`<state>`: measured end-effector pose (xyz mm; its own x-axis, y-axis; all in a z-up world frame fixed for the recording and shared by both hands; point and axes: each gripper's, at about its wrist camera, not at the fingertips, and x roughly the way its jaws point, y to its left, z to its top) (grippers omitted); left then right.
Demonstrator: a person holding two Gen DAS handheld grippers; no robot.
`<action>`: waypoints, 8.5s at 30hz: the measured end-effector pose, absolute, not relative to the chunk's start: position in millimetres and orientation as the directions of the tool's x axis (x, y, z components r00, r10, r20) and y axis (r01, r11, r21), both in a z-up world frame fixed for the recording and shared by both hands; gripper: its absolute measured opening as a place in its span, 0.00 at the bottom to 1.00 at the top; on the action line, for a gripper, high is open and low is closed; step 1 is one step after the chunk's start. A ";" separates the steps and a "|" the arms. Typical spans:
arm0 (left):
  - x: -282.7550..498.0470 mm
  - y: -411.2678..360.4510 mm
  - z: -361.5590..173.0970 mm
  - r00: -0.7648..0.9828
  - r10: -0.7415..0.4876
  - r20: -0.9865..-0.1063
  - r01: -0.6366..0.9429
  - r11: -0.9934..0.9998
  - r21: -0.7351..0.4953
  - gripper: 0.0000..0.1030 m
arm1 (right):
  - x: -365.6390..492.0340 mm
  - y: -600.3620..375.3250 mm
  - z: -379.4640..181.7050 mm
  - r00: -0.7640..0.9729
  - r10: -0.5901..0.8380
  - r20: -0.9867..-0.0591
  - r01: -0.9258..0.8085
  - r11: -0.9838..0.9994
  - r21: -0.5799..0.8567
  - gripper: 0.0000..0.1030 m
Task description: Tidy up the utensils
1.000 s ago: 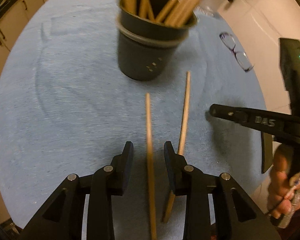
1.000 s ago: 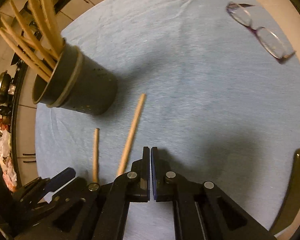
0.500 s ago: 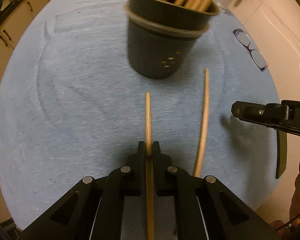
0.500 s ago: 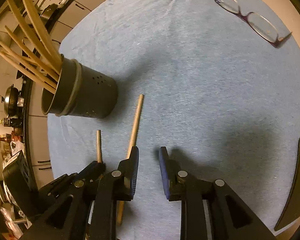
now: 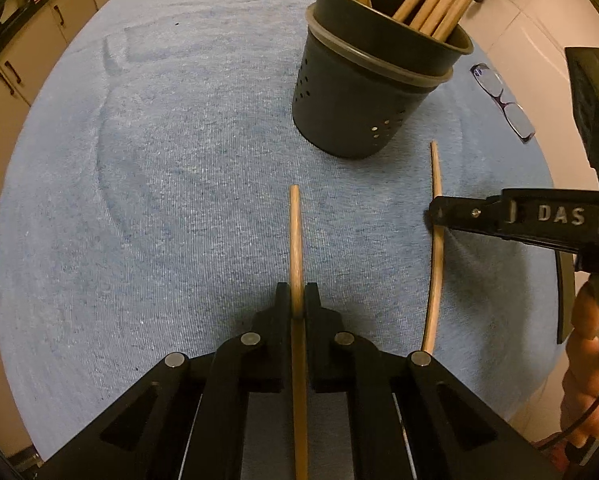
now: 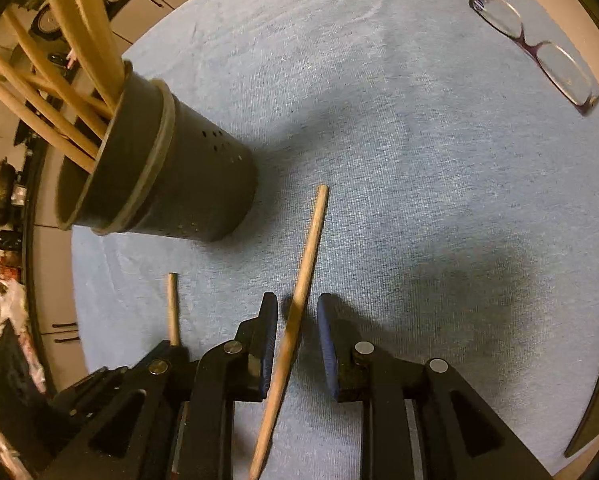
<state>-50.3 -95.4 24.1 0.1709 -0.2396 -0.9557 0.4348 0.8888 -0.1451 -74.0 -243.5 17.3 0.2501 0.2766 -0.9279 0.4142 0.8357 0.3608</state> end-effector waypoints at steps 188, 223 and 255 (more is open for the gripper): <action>-80.8 -39.9 188.2 0.508 -0.366 -0.780 0.381 0.907 -0.177 0.06 | -69.4 -440.0 58.1 0.488 0.130 -0.863 0.680 0.564 0.469 0.28; -80.5 -50.8 215.1 0.546 -0.413 -0.729 0.403 0.892 -0.204 0.06 | -153.4 -323.8 174.8 0.752 0.098 -0.652 0.297 0.832 0.468 0.07; 13.8 -68.9 251.0 0.527 -0.518 -0.674 0.479 0.836 -0.267 0.06 | -16.4 -213.2 217.6 0.862 -0.184 -0.473 0.355 0.885 0.303 0.07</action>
